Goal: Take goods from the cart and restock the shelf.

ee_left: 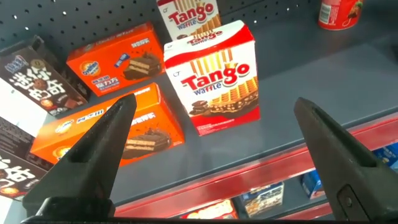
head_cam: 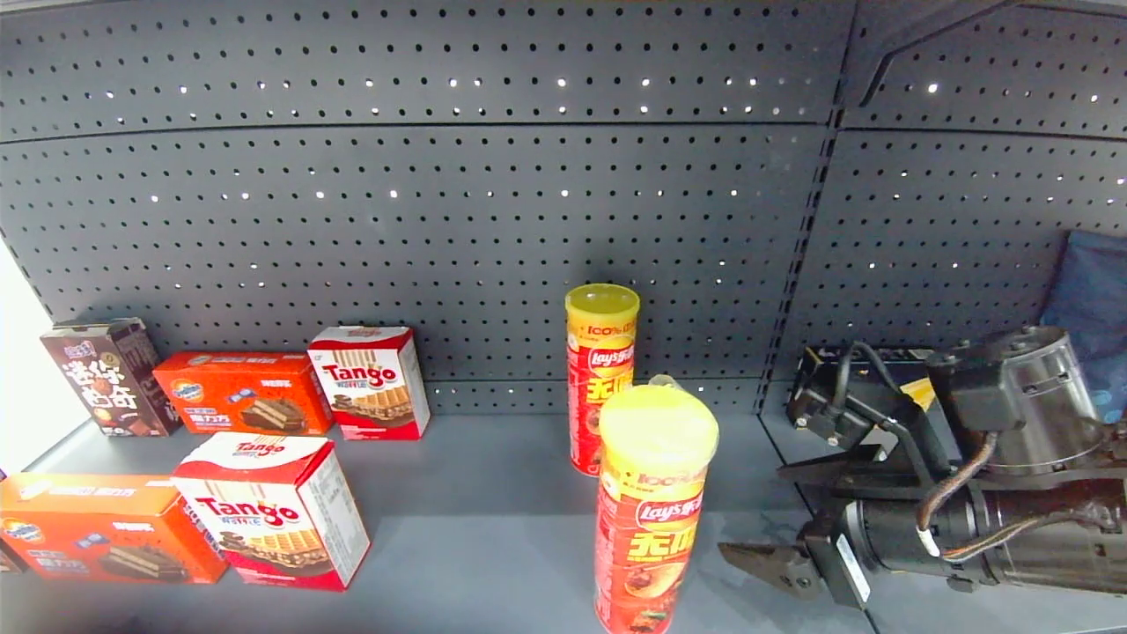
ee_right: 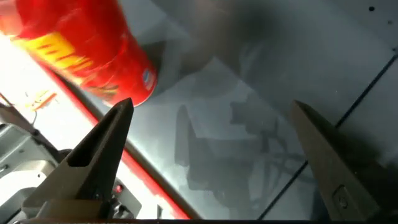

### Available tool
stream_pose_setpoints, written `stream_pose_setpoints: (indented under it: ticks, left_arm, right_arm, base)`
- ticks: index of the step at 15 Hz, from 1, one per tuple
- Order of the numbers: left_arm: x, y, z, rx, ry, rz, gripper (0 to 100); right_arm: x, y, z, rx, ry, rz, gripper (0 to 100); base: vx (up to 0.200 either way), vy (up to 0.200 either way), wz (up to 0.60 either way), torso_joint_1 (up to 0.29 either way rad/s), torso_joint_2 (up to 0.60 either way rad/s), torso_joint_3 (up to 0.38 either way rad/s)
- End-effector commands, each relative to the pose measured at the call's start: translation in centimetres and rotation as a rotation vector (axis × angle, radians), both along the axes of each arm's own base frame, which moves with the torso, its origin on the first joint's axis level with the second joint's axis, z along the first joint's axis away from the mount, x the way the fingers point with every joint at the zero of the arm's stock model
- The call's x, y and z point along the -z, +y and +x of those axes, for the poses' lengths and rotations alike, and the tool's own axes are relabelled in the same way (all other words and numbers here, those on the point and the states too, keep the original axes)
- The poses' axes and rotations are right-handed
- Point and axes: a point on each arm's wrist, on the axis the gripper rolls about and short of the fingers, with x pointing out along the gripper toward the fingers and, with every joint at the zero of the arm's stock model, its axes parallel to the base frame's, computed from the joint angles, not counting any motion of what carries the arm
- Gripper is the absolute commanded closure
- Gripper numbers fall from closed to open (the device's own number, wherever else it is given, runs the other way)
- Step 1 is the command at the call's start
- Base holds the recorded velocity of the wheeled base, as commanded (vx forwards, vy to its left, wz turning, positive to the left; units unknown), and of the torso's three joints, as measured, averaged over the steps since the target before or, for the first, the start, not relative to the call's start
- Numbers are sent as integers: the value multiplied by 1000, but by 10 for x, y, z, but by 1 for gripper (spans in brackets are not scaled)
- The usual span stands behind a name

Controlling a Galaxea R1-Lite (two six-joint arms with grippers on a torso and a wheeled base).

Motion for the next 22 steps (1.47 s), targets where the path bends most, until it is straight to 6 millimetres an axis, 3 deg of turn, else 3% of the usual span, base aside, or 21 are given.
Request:
stream_pose_setpoints:
  ticks: [1,10,22]
  left_arm:
    - [0,0,0,-3,5,-11,0]
    - [1,0,1,-3,6,-12,0]
    - [8,0,0,-5,28,-29,0]
  right_arm:
    - [6,5,5,-4,19,-16,0]
    - [16,19,21,-5,48,-41,0]
    - [26,39,14,-79,67,-62,0]
  base:
    - [0,0,0,0,0,0]
    - [0,0,0,0,0,0]
    - [0,0,0,0,0,0]
